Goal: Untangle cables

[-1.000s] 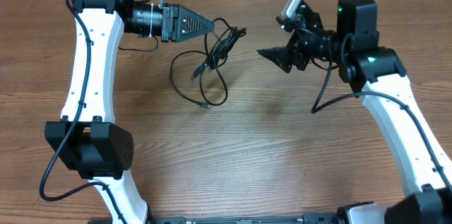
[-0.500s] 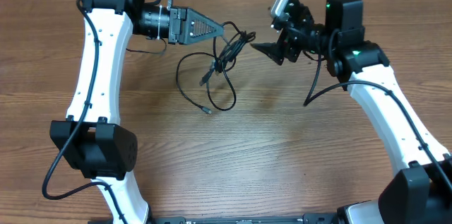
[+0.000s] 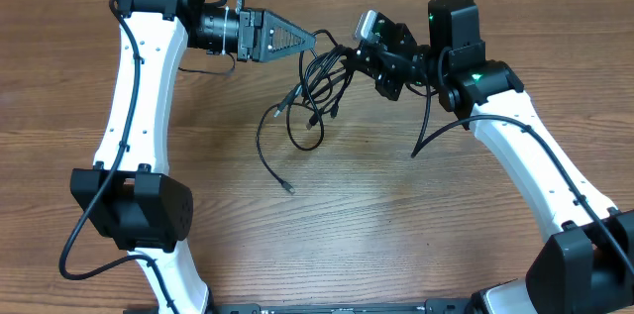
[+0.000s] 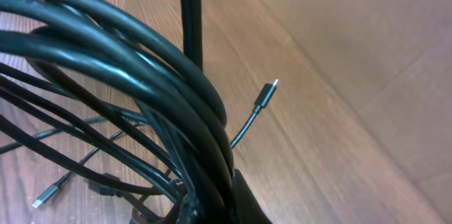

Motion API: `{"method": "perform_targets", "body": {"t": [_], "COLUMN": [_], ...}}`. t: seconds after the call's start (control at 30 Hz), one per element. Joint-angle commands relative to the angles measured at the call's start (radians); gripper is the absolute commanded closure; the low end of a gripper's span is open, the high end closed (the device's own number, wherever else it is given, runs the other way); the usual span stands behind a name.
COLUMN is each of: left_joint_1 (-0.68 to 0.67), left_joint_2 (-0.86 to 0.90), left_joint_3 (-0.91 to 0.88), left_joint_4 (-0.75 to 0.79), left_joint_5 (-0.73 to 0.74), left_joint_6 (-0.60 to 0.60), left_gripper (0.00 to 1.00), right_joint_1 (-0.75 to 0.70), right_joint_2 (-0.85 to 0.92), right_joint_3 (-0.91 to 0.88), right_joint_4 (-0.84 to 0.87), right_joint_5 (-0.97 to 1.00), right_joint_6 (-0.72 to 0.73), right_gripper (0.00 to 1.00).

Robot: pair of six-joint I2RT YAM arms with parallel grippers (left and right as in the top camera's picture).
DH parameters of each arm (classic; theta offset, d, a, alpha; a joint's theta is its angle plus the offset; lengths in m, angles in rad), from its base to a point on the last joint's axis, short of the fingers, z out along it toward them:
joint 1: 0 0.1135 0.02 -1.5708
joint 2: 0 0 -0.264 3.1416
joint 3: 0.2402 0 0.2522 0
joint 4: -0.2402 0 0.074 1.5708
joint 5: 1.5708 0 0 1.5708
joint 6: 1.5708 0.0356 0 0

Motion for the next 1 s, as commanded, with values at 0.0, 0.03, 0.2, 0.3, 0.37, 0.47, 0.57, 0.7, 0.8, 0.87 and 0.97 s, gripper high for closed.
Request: {"method": "perform_targets", "body": {"t": [0.0, 0.03, 0.2, 0.3, 0.37, 0.47, 0.57, 0.7, 0.8, 0.87, 0.97], "left_joint_1": [0.039, 0.044, 0.049, 0.043, 0.041, 0.028, 0.000, -0.083, -0.137, -0.163, -0.194], "left_joint_2": [-0.023, -0.023, -0.023, -0.023, -0.023, -0.023, -0.023, -0.023, -0.023, -0.023, -0.023], "left_joint_3": [0.021, 0.021, 0.021, 0.021, 0.021, 0.021, 0.021, 0.021, 0.021, 0.021, 0.021], "left_joint_4": [0.002, 0.002, 0.002, -0.002, -0.001, -0.003, -0.005, -0.006, -0.023, -0.023, -0.019], "left_joint_5": [-0.084, -0.127, -0.417, -0.468, -0.483, -0.577, -0.679, -0.835, -0.847, -0.847, -0.848], "left_joint_6": [0.011, 0.009, -0.089, -0.100, -0.091, -0.090, -0.080, -0.008, 0.120, 0.232, 0.385], "left_gripper": [0.74, 0.47, 0.00, 0.01, 0.00, 0.00, 0.00, 0.00, 0.08, 0.19, 0.23], "right_joint_1": [-0.003, -0.003, -0.002, 0.000, 0.005, 0.029, 0.053, 0.071, 0.071, 0.071, 0.062], "right_joint_2": [-0.001, -0.003, -0.011, -0.011, -0.011, -0.011, -0.011, -0.011, -0.011, -0.011, -0.011], "right_joint_3": [0.007, 0.007, 0.008, 0.008, 0.008, 0.008, 0.008, 0.008, 0.007, 0.008, 0.008], "right_joint_4": [-0.024, -0.033, -0.066, -0.096, -0.132, -0.199, -0.239, -0.257, -0.260, -0.265, -0.292], "right_joint_5": [0.073, 0.073, 0.074, 0.082, 0.132, 0.251, 0.319, 0.327, 0.326, 0.313, 0.263], "right_joint_6": [0.057, 0.057, 0.057, 0.057, 0.057, 0.057, 0.057, 0.150, 0.243, 0.323, 0.408], "right_gripper": [0.96, 0.96, 0.96, 0.96, 0.96, 0.96, 0.96, 0.96, 0.96, 0.96, 0.96]}}
